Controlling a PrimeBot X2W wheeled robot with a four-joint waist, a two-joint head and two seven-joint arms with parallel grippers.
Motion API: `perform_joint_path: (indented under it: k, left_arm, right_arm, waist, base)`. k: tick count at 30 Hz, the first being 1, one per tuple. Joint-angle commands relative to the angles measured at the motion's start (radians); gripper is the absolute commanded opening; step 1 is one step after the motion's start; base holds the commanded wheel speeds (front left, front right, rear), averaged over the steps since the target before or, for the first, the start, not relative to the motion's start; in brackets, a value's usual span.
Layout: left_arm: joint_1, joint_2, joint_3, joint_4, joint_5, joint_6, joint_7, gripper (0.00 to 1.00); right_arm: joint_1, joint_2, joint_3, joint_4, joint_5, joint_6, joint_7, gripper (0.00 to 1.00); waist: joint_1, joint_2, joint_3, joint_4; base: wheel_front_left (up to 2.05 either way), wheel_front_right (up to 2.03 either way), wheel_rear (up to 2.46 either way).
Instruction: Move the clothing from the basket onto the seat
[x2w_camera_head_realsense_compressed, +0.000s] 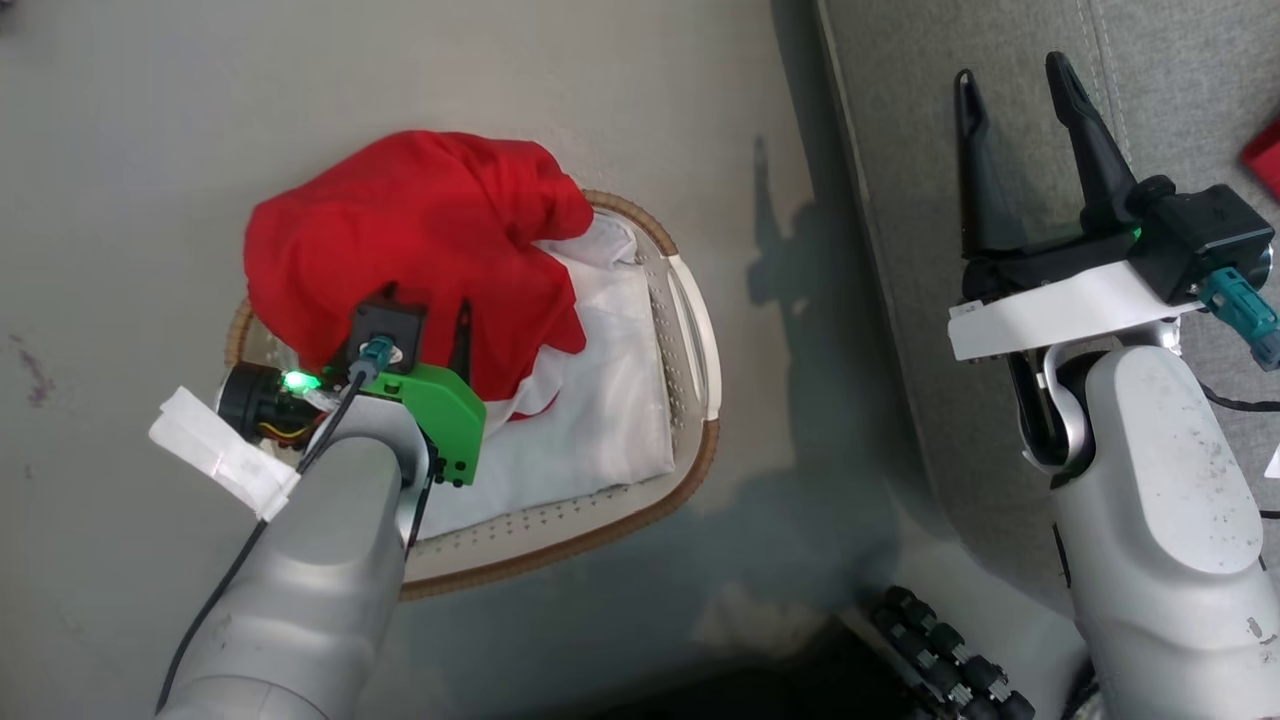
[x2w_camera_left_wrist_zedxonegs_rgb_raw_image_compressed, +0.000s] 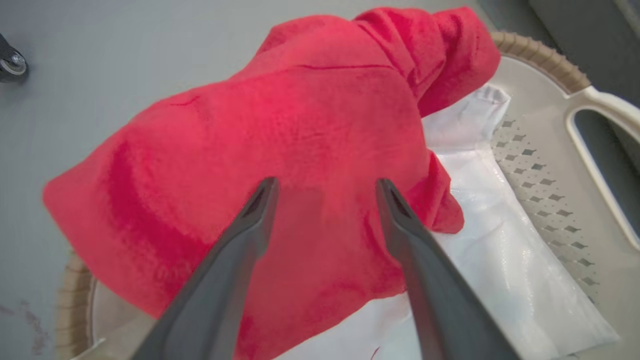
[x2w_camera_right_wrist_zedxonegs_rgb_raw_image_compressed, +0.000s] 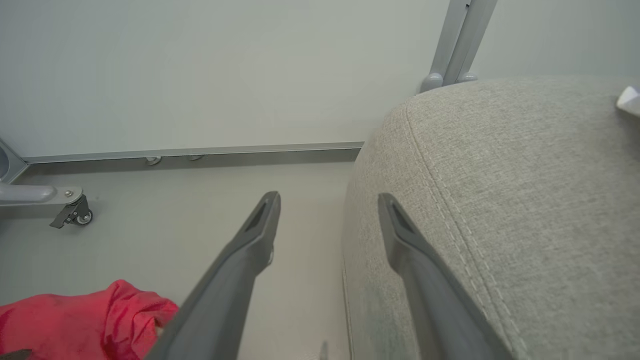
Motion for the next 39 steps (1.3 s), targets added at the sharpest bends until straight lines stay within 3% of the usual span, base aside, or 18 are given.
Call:
perform_joint_path:
  k: [1, 12, 36, 37, 38, 39]
  left_arm:
    - [-0.031, 0.009, 0.002, 0.021, 0.010, 0.010, 0.001, 1.00]
    - [-0.128, 0.018, -0.006, 0.109, 0.010, 0.028, 0.001, 1.00]
    - [-0.186, 0.018, -0.099, 0.171, 0.035, -0.016, 0.150, 0.99]
    - [-0.182, 0.018, -0.103, 0.171, 0.035, -0.015, 0.150, 0.87]
    - [-0.178, 0.017, -0.106, 0.171, 0.035, -0.016, 0.153, 0.00]
    - [-0.171, 0.017, -0.109, 0.171, 0.034, -0.018, 0.156, 0.00]
  right_arm:
    - [-0.016, -0.002, -0.003, -0.005, 0.009, -0.001, 0.000, 1.00]
    - [-0.041, -0.002, -0.003, -0.020, 0.009, -0.001, 0.000, 1.00]
    - [-0.030, 0.001, -0.013, -0.006, 0.014, 0.005, 0.008, 1.00]
    - [-0.029, 0.001, -0.013, -0.004, 0.014, 0.005, 0.008, 1.00]
    - [-0.029, 0.001, -0.013, -0.002, 0.014, 0.005, 0.008, 1.00]
    - [-0.029, 0.001, -0.013, 0.000, 0.016, 0.005, 0.008, 1.00]
  waist:
    - [-0.0001, -0.0001, 0.052, -0.032]
    - [-0.0001, -0.0001, 0.151, -0.044]
    - [-0.0001, -0.0001, 0.235, -0.049]
    - [-0.0001, -0.0001, 0.233, -0.048]
    - [-0.0001, -0.0001, 0.231, -0.048]
    - [-0.0001, -0.0001, 0.227, -0.048]
  base:
    - [0.00, 0.00, 0.00]
    - [0.00, 0.00, 0.00]
    - [0.00, 0.00, 0.00]
    - [0.00, 0.00, 0.00]
    - [0.00, 0.00, 0.00]
    - [0.00, 0.00, 0.00]
